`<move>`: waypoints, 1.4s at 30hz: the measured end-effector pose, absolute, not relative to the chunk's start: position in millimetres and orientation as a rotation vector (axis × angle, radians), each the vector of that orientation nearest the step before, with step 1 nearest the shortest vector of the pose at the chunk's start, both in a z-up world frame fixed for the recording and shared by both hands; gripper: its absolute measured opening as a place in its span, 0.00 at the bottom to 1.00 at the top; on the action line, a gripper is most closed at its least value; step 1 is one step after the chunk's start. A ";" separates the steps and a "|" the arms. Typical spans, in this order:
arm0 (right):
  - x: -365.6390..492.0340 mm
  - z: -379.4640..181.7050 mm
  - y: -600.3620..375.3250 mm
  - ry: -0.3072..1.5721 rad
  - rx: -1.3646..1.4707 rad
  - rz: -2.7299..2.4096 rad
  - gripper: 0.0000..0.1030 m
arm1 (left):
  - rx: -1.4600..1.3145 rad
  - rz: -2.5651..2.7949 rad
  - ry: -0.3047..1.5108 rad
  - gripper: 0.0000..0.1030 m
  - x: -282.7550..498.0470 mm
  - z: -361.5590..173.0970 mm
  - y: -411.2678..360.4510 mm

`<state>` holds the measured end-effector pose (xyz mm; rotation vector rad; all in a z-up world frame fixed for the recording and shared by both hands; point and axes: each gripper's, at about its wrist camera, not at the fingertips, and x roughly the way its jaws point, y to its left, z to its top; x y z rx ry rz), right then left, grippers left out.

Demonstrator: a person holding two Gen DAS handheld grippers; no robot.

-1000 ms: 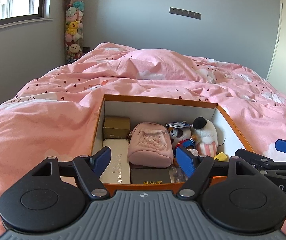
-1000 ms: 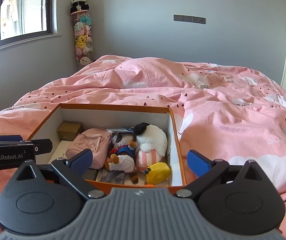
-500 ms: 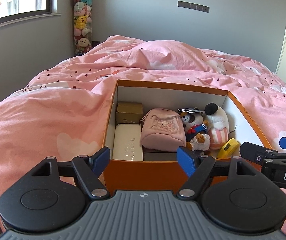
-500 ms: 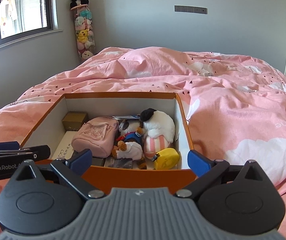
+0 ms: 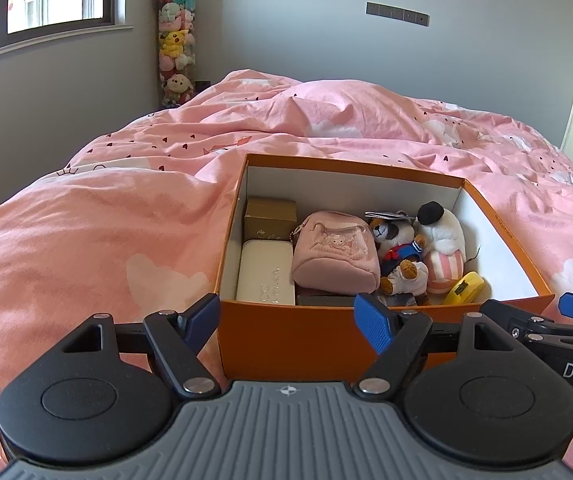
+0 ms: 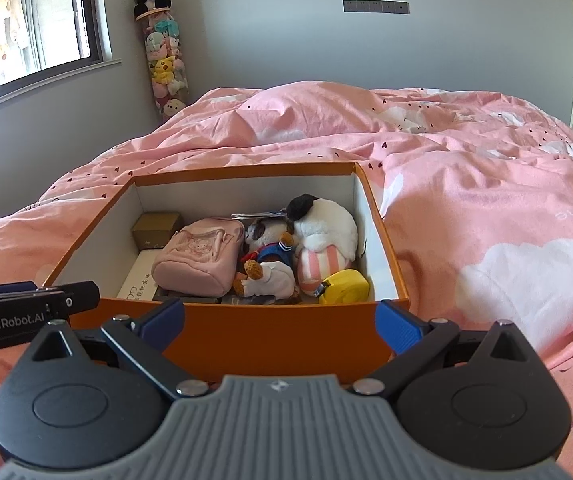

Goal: Organize objects

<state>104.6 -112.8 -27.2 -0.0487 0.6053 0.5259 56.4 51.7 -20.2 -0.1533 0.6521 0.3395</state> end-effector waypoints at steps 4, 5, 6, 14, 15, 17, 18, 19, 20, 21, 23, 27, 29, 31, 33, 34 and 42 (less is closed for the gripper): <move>102.9 -26.1 -114.9 0.598 -0.043 0.528 0.98 | -0.146 0.359 0.674 0.86 56.5 -22.7 50.0; 102.3 -25.8 -115.3 0.597 -0.041 0.528 0.98 | -0.144 0.357 0.675 0.86 56.4 -22.6 49.6; 101.6 -25.6 -115.5 0.597 -0.041 0.527 0.98 | -0.141 0.355 0.675 0.86 56.6 -22.3 48.7; 100.4 -25.5 -116.3 0.595 -0.039 0.531 0.98 | -0.116 0.339 0.681 0.86 56.9 -22.5 43.0; 100.4 -25.6 -116.1 0.595 -0.040 0.532 0.98 | -0.116 0.338 0.681 0.86 56.8 -22.3 42.8; 100.1 -25.5 -115.8 0.595 -0.041 0.531 0.98 | -0.115 0.338 0.679 0.86 56.5 -22.2 43.0; 100.0 -25.5 -115.8 0.595 -0.040 0.531 0.98 | -0.117 0.337 0.678 0.86 56.2 -22.1 43.1; 100.1 -25.6 -115.8 0.596 -0.040 0.532 0.98 | -0.118 0.337 0.677 0.86 56.1 -22.1 43.2; 100.0 -25.5 -115.9 0.596 -0.040 0.532 0.98 | -0.118 0.336 0.678 0.86 56.3 -22.1 43.2; 100.1 -25.5 -115.9 0.596 -0.040 0.532 0.98 | -0.117 0.336 0.678 0.86 56.3 -22.1 43.2; 99.6 -26.3 -115.7 0.600 -0.040 0.535 0.98 | -0.115 0.337 0.681 0.86 56.5 -22.2 43.2; 99.0 -27.9 -114.8 0.610 -0.040 0.540 0.98 | -0.113 0.337 0.681 0.86 56.6 -21.9 42.7; 98.7 -28.0 -114.4 0.610 -0.041 0.541 0.98 | -0.115 0.337 0.682 0.86 56.5 -21.9 42.7; 98.6 -27.9 -114.0 0.610 -0.042 0.540 0.98 | -0.113 0.338 0.683 0.86 56.5 -21.9 42.5; 98.3 -27.9 -113.9 0.610 -0.041 0.539 0.98 | -0.113 0.340 0.685 0.86 56.5 -21.9 42.0; 98.3 -27.8 -113.9 0.610 -0.041 0.539 0.98 | -0.112 0.339 0.685 0.86 56.6 -21.9 42.0; 97.9 -27.5 -113.8 0.614 -0.039 0.542 0.98 | -0.112 0.339 0.686 0.86 56.4 -22.0 42.0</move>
